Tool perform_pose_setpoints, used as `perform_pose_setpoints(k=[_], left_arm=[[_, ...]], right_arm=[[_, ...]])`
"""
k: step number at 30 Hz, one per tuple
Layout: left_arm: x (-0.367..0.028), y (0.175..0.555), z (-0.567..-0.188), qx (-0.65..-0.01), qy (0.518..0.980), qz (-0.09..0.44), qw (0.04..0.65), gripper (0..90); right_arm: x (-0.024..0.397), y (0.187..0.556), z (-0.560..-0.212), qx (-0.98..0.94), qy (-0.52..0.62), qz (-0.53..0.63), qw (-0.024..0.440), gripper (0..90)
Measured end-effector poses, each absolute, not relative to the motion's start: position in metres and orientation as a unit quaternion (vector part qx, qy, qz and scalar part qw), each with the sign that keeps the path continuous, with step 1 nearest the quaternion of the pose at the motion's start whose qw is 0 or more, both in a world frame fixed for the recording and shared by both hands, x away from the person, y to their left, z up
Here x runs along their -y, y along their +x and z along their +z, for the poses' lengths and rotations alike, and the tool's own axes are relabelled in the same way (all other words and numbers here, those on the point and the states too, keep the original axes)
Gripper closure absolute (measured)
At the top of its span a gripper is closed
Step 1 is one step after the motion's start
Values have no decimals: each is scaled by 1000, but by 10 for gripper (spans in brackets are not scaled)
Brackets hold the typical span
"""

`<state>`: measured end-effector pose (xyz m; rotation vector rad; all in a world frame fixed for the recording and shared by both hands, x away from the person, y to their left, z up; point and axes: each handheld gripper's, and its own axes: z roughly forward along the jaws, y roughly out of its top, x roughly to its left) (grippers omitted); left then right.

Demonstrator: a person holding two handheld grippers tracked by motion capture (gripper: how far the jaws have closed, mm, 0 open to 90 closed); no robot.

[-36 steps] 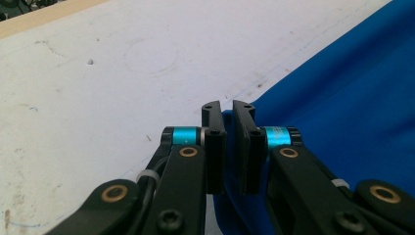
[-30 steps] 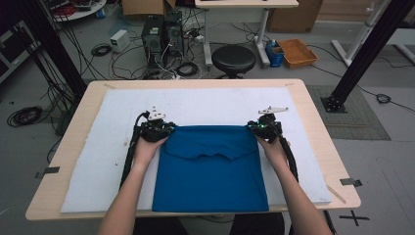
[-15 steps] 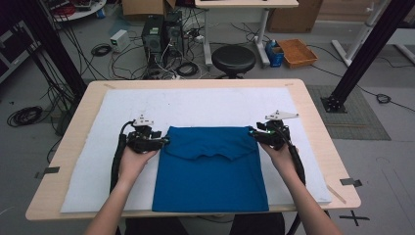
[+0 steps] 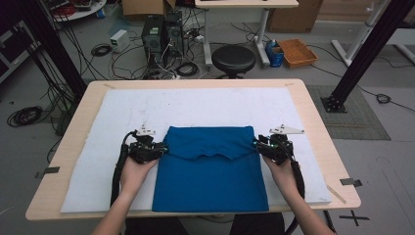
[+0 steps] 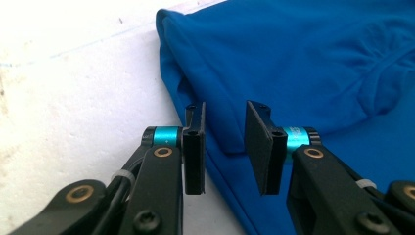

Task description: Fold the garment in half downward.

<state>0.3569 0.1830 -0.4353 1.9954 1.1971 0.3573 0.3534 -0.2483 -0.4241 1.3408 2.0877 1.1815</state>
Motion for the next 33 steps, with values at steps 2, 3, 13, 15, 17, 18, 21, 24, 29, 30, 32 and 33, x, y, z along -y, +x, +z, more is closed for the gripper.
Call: perform_pose_setpoints(k=[2, 3, 13, 15, 17, 18, 21, 24, 29, 30, 32, 33], left_arm=[[-181, 357, -436, -473, 783, 145, 377, 700], [-180, 357, -437, -473, 783, 145, 376, 713], [-175, 359, -440, -478, 783, 143, 372, 787], [-175, 360, -440, -478, 784, 142, 369, 811], [-174, 359, -440, -477, 785, 143, 368, 860], [-174, 359, -440, -474, 787, 143, 367, 871], [-174, 359, -440, -474, 788, 141, 368, 880], [-174, 359, -439, -473, 786, 143, 371, 881], [-176, 357, -436, -474, 779, 139, 385, 883], [-177, 356, -435, -474, 779, 137, 386, 884], [-178, 355, -434, -474, 776, 136, 392, 884], [-179, 355, -433, -475, 775, 134, 395, 884]], right_arm=[[249, 353, -427, -742, 489, 416, 193, 677], [249, 353, -428, -743, 490, 412, 194, 687], [237, 355, -441, -765, 490, 372, 189, 735], [236, 356, -443, -771, 488, 362, 191, 782], [235, 356, -444, -775, 483, 360, 190, 840], [234, 356, -444, -778, 479, 359, 193, 864], [232, 355, -444, -781, 472, 358, 199, 889], [233, 354, -443, -780, 470, 363, 196, 891], [237, 351, -437, -774, 470, 380, 190, 892], [238, 350, -436, -773, 470, 383, 190, 891], [241, 349, -434, -770, 469, 389, 189, 891], [242, 349, -433, -769, 470, 390, 187, 891]])
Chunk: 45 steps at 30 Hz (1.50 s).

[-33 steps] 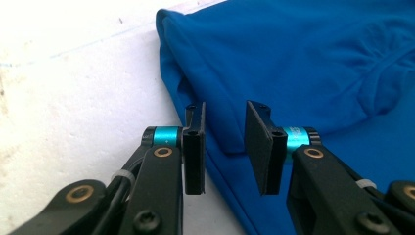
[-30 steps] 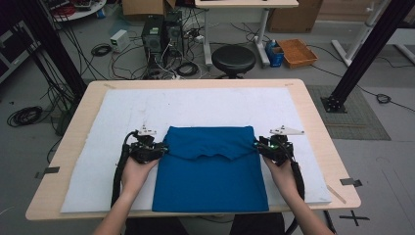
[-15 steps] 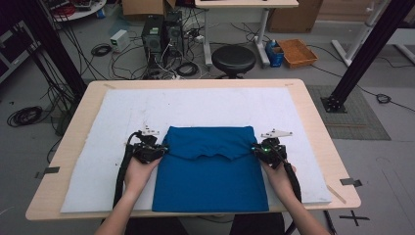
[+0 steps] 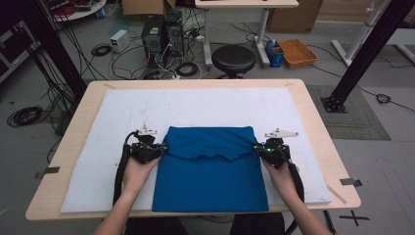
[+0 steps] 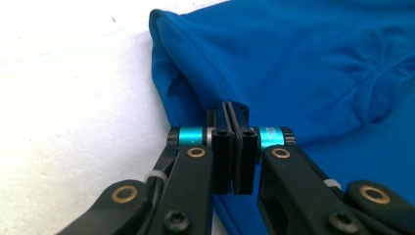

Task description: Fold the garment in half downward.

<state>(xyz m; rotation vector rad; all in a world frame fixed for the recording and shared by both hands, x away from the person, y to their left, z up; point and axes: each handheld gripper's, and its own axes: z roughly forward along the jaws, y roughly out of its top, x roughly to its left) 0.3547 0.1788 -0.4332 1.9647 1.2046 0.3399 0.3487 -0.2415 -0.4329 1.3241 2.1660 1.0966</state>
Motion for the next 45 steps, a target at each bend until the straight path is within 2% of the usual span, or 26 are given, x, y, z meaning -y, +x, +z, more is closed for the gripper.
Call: perform_pose_setpoints(k=[10, 25, 32, 45], left_arm=[[-187, 334, -421, -457, 778, 110, 417, 884], [-193, 269, -405, -414, 803, 92, 418, 885], [-189, 240, -406, -395, 811, 112, 416, 885], [-193, 217, -409, -386, 817, 105, 416, 885]], right_arm=[[245, 330, -424, -773, 460, 403, 169, 892], [255, 265, -408, -796, 420, 410, 149, 893], [252, 231, -409, -806, 397, 398, 185, 894], [258, 205, -410, -804, 389, 408, 186, 894]])
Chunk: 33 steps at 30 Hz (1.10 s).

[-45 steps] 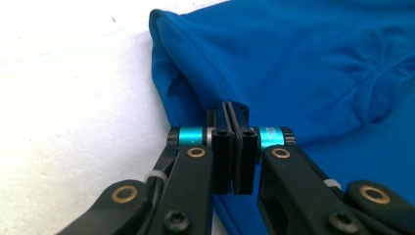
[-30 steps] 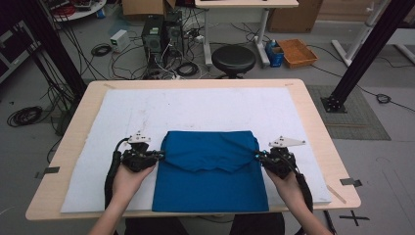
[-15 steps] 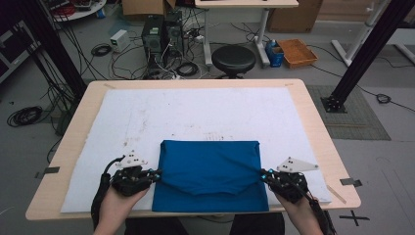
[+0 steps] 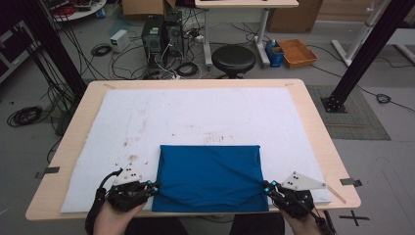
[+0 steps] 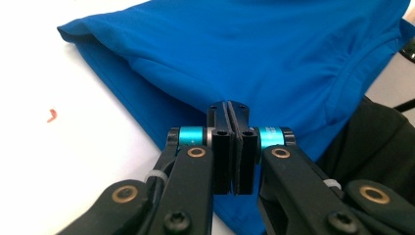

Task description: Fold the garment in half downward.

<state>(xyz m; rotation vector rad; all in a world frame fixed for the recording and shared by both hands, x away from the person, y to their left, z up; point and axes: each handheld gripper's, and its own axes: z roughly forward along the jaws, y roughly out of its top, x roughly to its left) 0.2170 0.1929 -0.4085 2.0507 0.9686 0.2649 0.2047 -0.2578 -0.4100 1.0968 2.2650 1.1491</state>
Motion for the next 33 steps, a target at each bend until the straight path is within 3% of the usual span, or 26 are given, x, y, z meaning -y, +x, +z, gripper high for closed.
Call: perform_pose_setpoints(k=[33], left_arm=[[-185, 209, -420, -367, 830, 113, 404, 883]], right_arm=[[255, 194, -423, -817, 379, 390, 193, 892]])
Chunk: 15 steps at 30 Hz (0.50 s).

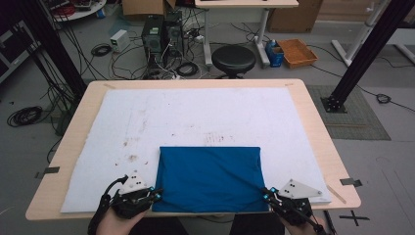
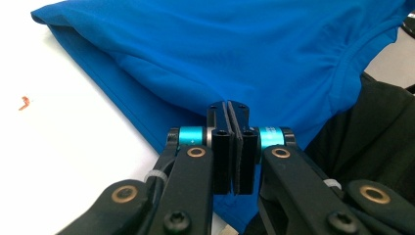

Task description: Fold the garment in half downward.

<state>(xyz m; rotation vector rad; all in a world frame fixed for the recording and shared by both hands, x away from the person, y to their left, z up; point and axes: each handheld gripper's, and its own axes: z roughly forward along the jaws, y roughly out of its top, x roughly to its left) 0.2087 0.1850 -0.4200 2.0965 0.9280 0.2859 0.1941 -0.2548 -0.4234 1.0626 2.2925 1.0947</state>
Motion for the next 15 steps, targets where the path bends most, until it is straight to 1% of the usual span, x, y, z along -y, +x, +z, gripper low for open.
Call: perform_pose_setpoints(k=[5, 6, 8, 10, 11, 13, 15], left_arm=[[-184, 209, -422, -366, 832, 111, 402, 881], [-184, 209, -422, -363, 834, 110, 401, 873], [-183, 209, -423, -365, 831, 104, 406, 786], [-182, 208, -422, -359, 833, 107, 406, 767], [-182, 208, -422, -359, 833, 108, 406, 733], [-183, 209, -420, -366, 830, 111, 406, 613], [-184, 211, -418, -364, 829, 114, 410, 552]], right_arm=[[255, 193, -424, -817, 380, 390, 191, 874], [255, 193, -424, -816, 379, 391, 192, 857], [255, 193, -424, -816, 380, 391, 191, 820], [256, 192, -423, -816, 379, 394, 191, 789], [257, 192, -422, -814, 379, 397, 189, 761], [258, 192, -420, -810, 382, 402, 190, 736], [260, 193, -417, -807, 382, 407, 193, 713]])
